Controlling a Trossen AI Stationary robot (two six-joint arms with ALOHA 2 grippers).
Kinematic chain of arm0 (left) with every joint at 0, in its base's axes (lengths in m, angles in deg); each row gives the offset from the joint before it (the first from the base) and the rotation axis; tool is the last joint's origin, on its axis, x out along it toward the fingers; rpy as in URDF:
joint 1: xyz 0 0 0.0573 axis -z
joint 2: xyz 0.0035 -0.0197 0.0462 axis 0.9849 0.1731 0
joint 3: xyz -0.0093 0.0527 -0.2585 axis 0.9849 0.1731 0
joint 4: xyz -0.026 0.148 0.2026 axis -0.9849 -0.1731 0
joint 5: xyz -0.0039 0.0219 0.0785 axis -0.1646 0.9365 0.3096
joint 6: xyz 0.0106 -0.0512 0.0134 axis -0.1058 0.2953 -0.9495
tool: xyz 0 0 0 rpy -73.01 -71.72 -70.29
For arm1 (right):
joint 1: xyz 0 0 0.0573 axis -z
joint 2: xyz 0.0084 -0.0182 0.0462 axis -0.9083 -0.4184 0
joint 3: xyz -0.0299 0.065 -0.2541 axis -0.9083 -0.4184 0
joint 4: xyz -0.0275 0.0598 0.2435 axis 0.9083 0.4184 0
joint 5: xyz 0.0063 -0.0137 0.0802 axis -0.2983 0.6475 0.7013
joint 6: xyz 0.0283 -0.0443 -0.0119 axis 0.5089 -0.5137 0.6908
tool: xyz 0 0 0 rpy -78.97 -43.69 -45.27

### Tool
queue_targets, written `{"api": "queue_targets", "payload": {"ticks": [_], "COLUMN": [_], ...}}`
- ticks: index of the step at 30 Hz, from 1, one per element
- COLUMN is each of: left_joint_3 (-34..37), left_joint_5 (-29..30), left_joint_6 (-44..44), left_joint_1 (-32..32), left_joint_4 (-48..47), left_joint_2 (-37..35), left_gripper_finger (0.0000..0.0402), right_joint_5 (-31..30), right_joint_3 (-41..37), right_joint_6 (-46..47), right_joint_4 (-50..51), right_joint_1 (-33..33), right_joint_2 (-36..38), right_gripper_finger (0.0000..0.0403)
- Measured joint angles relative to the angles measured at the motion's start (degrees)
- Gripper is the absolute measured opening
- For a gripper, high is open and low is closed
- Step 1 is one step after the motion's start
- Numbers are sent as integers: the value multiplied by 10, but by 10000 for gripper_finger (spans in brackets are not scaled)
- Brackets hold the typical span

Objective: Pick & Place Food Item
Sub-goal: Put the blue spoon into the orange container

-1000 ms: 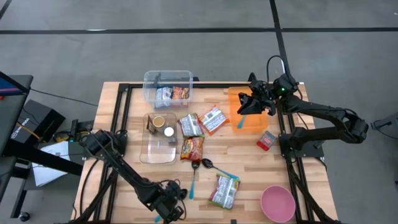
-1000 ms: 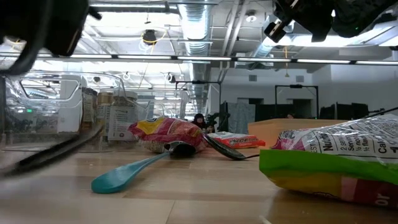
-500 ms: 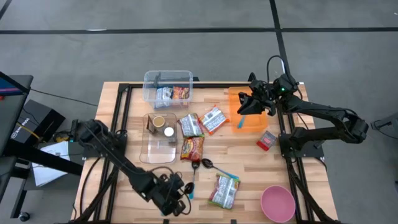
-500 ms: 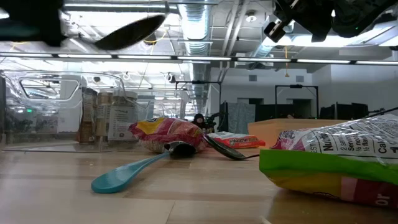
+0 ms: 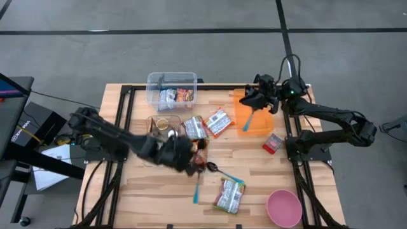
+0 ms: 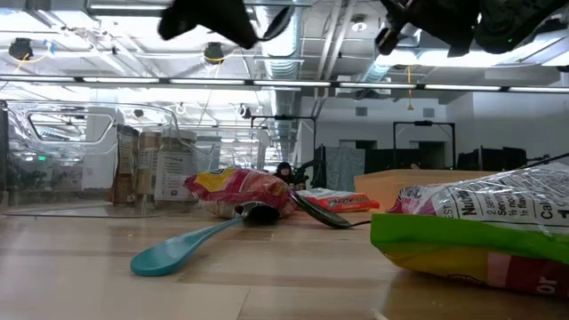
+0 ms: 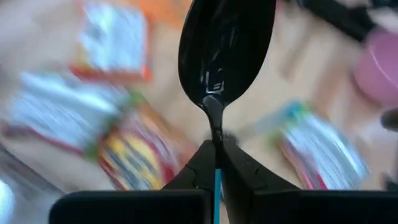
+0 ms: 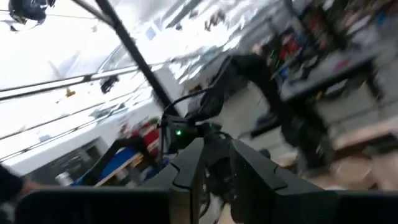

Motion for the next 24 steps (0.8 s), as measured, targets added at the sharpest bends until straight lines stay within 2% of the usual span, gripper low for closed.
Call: {"api": "queue_targets", "payload": {"ticks": [5, 12, 15, 18, 24], "left_joint_3": [0, 0, 0, 0, 0], "left_joint_5": [53, 56, 56, 55, 39], "left_joint_6": [-60, -149, -189, -228, -255], "left_joint_1": [-85, -181, -209, -234, -270], "left_joint_4": [62, 220, 265, 305, 371], "left_joint_2": [-24, -27, -27, -27, -27], "left_gripper_finger": [2, 2, 2, 2, 3], "right_joint_5": [-70, -188, -235, -292, -340], "right_joint_3": [0, 14, 43, 84, 165], "right_joint_6": [-67, -178, -243, -314, -422], "right_joint_4": [-6, 30, 97, 209, 378], "right_joint_1": [-1, -26, -42, -56, -78], "right_joint_2": [0, 0, 0, 0, -6], "right_gripper_finger": [73, 73, 75, 91, 165]}}
